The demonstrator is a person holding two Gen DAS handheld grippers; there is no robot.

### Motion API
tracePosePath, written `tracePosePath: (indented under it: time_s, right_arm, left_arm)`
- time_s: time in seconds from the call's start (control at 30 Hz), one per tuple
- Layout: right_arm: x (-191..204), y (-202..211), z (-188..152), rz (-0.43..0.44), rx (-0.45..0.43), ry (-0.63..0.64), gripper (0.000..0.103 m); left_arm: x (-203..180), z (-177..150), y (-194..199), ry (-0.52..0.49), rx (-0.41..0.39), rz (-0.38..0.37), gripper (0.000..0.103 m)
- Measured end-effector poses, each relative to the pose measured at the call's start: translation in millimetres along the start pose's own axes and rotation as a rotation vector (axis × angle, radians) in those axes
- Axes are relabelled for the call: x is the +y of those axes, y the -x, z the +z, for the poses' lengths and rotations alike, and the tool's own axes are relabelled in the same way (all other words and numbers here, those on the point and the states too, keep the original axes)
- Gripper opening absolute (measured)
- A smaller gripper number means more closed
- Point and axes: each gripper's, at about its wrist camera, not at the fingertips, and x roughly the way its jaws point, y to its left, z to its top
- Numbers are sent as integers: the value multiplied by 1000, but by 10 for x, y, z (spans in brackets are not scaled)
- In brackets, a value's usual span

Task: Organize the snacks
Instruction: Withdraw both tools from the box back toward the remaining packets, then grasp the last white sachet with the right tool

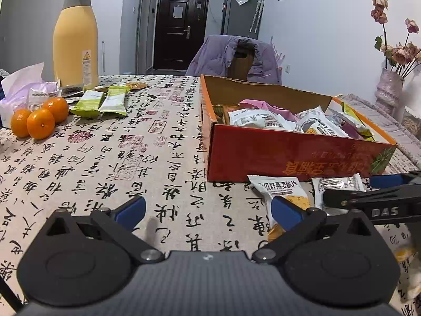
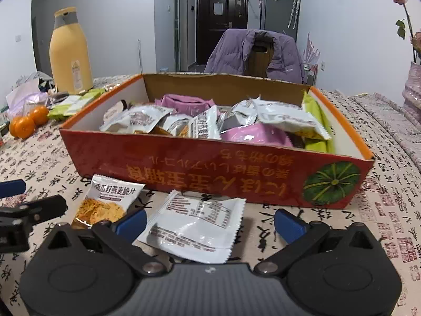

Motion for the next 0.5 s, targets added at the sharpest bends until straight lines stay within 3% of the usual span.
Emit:
tracePosePath:
  time_s: [0.4, 0.5]
  right_arm:
    - [-13, -101, -55, 11, 24, -12, 101]
    - [-16, -85, -60, 34, 8, -10, 89]
  left_arm:
    - [36, -1, 2, 26, 3, -20, 103]
    - [45, 2, -3, 33, 3, -21, 103]
